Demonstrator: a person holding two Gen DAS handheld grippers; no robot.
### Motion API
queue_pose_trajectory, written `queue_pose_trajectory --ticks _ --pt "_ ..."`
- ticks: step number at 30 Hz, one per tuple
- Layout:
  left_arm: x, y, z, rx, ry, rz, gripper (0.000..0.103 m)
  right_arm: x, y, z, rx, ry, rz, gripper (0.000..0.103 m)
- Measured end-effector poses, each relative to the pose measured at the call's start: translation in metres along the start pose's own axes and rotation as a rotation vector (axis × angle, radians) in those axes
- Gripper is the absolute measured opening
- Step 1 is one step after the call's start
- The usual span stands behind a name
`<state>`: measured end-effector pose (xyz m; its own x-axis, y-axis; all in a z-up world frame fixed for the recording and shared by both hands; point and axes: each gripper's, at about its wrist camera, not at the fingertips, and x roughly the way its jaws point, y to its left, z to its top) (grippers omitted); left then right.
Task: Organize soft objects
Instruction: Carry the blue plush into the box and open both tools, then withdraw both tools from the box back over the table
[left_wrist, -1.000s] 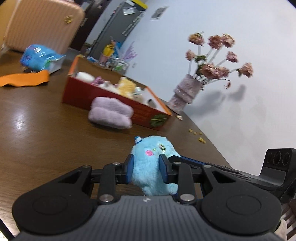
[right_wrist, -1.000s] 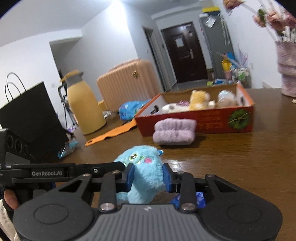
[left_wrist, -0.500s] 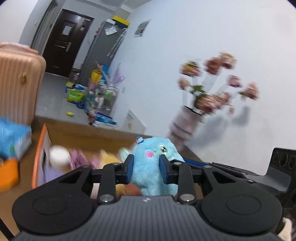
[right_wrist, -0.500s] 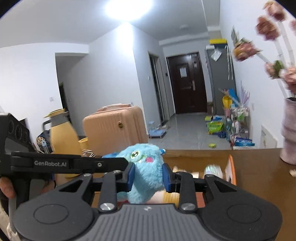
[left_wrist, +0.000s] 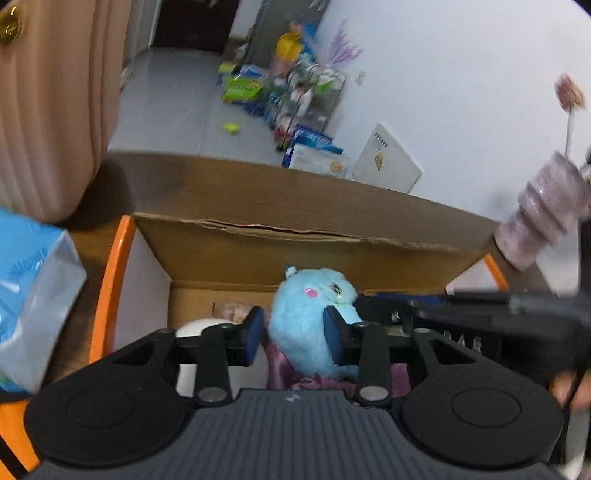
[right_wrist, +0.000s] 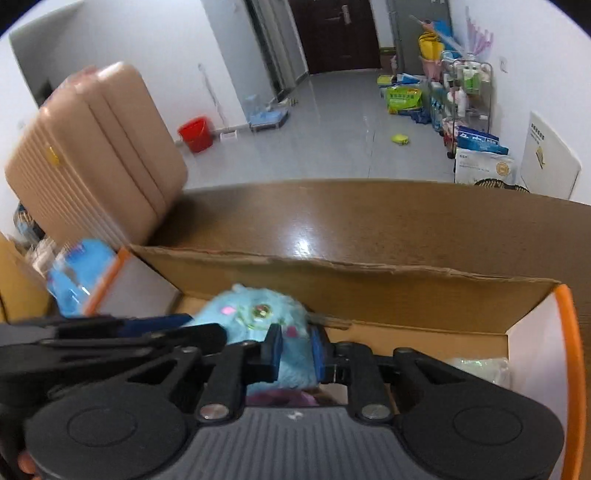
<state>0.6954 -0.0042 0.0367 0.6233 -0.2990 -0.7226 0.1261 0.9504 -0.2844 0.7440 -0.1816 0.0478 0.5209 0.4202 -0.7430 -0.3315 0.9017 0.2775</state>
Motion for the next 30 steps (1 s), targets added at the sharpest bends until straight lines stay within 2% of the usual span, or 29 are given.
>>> queue_pose_trajectory --ticks 5,7,9,12,16,19,21,23,26,27,29,30 --pt "0.004 -0.005 -0.003 0.023 0.01 -0.002 0.036 0.001 -0.011 -0.004 0.033 -0.011 0.054 0.018" --pt "0.004 -0.005 -0.002 0.014 0.015 -0.007 0.036 -0.001 -0.011 -0.007 0.019 -0.024 0.051 0.02" --pt "0.003 -0.007 -0.003 0.007 0.018 -0.004 0.041 -0.003 -0.011 -0.009 0.023 -0.037 0.035 0.023" --pt "-0.007 -0.008 -0.002 0.0 0.021 0.008 0.043 -0.021 -0.01 -0.012 0.025 -0.065 0.003 0.023" --pt "-0.059 -0.019 0.0 0.029 -0.044 0.033 0.043 -0.079 -0.009 -0.014 -0.007 -0.13 -0.052 0.023" --pt "-0.111 -0.029 -0.006 0.076 -0.103 0.055 0.044 -0.13 -0.012 -0.023 -0.042 -0.167 -0.119 0.028" --pt "-0.144 -0.034 -0.013 0.103 -0.133 0.077 0.047 -0.165 -0.016 -0.033 -0.055 -0.187 -0.155 0.035" --pt "-0.173 -0.036 -0.023 0.116 -0.153 0.092 0.058 -0.198 -0.016 -0.049 -0.068 -0.203 -0.192 0.045" --pt "-0.207 -0.042 -0.04 0.132 -0.18 0.119 0.06 -0.237 -0.008 -0.075 -0.098 -0.238 -0.23 0.047" --pt "-0.217 -0.045 -0.047 0.136 -0.191 0.127 0.062 -0.246 -0.004 -0.083 -0.102 -0.253 -0.233 0.051" --pt "-0.234 -0.052 -0.064 0.14 -0.237 0.152 0.077 -0.267 0.005 -0.102 -0.103 -0.31 -0.235 0.062" --pt "-0.24 -0.056 -0.074 0.147 -0.269 0.174 0.08 -0.275 0.009 -0.111 -0.1 -0.338 -0.234 0.067"
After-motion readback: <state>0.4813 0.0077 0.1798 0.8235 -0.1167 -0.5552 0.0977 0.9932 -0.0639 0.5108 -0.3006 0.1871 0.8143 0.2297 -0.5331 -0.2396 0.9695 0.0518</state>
